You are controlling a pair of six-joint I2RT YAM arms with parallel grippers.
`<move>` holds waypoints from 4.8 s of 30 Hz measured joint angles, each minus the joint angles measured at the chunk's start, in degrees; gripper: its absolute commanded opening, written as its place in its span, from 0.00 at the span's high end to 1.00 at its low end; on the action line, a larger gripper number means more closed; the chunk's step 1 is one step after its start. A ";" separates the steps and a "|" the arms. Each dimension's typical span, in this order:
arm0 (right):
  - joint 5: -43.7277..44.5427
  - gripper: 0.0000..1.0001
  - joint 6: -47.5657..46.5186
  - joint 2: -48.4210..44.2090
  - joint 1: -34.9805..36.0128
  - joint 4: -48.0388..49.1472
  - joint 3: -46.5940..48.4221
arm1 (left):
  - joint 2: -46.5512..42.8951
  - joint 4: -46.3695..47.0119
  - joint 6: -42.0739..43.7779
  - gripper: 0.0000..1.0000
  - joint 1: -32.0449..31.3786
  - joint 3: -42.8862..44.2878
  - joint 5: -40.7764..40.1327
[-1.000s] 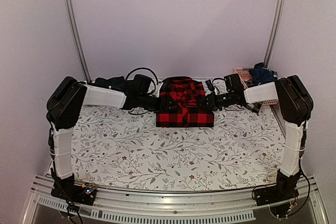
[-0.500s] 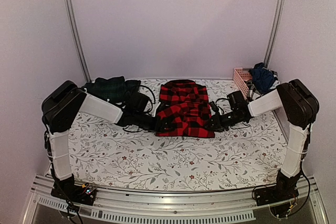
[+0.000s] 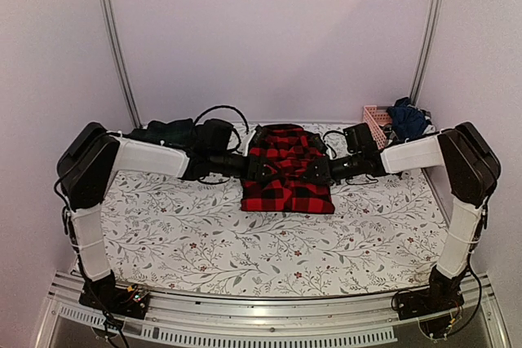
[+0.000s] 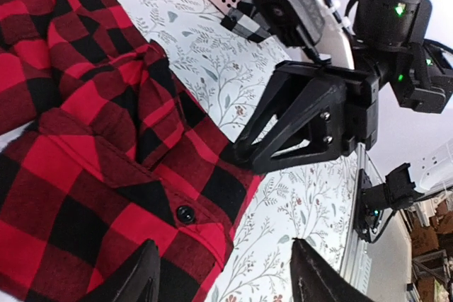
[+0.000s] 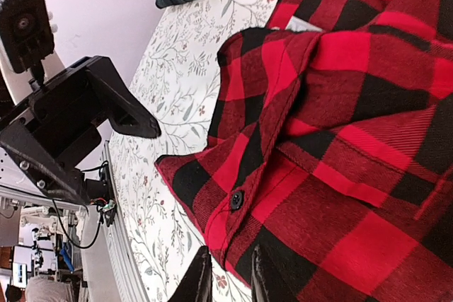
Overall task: Fold and stack the mixed laundry pile
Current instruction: Smooth out the 2/3-rectangle-folded T-shirt at the center of the board.
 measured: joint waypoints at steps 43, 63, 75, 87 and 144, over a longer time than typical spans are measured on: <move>-6.27 0.47 18.10 12.70 -0.66 17.55 0.85 | 10.12 8.66 -1.25 0.48 -4.50 -7.67 4.15; -7.02 0.61 18.12 9.68 -1.79 16.44 4.72 | -9.01 0.02 -0.26 0.33 2.91 -12.50 -5.42; 1.81 0.94 6.86 -3.37 -1.66 5.97 -6.73 | 2.32 -18.56 6.05 0.39 0.00 12.17 -21.11; 4.50 0.91 7.26 5.99 0.85 5.95 -5.86 | 24.06 -34.91 9.38 0.41 -8.07 37.99 -34.47; -9.07 0.63 16.63 17.73 -1.36 18.47 10.14 | 9.38 -28.35 4.83 0.49 -0.74 20.37 -32.26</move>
